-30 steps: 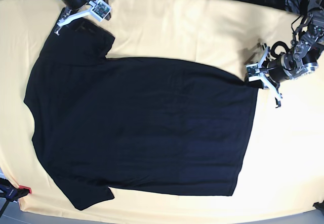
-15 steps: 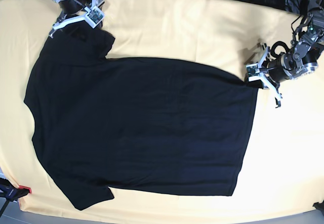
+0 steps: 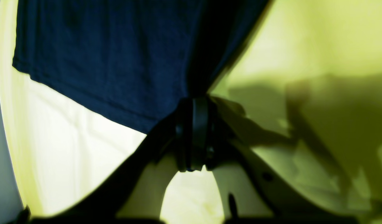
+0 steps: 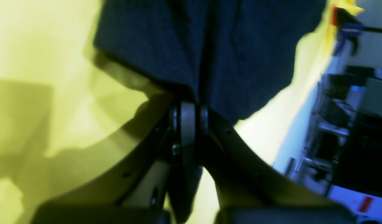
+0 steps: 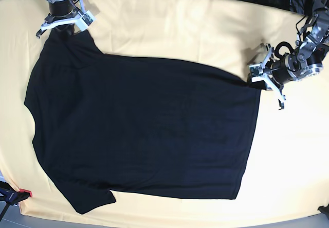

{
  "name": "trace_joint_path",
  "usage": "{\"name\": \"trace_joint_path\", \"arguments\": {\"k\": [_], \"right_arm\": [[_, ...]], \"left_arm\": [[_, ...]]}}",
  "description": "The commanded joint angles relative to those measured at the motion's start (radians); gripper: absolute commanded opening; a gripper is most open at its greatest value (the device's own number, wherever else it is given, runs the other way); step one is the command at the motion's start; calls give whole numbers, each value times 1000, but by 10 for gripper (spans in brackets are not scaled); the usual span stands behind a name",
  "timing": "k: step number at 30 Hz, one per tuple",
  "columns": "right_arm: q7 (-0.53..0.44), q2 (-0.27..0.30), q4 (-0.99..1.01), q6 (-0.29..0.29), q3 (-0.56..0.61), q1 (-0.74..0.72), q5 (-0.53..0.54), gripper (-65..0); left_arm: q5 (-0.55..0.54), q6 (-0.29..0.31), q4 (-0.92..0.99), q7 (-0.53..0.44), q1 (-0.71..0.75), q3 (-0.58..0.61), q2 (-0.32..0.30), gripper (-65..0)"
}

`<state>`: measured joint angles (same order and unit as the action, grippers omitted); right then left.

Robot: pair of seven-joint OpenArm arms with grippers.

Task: Fold the T-shirt properly
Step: 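Grasp the shoulder corners with both grippers and pull them toward the robot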

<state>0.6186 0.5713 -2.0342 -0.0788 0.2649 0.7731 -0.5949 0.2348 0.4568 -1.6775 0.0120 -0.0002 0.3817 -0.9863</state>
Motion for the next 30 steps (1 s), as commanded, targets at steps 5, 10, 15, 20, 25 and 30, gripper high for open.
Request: {"name": "trace_joint_path", "arguments": {"k": [5, 10, 15, 20, 25, 30], "right_arm": [[118, 78, -69, -14, -5, 35, -12, -650], [154, 138, -157, -8, -5, 134, -12, -650], [154, 144, -249, 28, -5, 277, -12, -650], [161, 144, -300, 27, -5, 396, -12, -650], [192, 144, -315, 28, -5, 489, -13, -650], [205, 144, -315, 23, -5, 536, -16, -650]], "left_arm": [[-123, 175, -90, -12, -11, -9, -95, -650], [-210, 241, -161, -12, -9, -9, -183, -650], [-240, 241, -246, -12, 40, -9, -285, -650], [-240, 241, -345, -10, 120, -9, -387, -650], [-247, 241, -455, 64, 233, -9, -463, -650], [-301, 241, -533, 217, 308, -9, -513, -650]]}}
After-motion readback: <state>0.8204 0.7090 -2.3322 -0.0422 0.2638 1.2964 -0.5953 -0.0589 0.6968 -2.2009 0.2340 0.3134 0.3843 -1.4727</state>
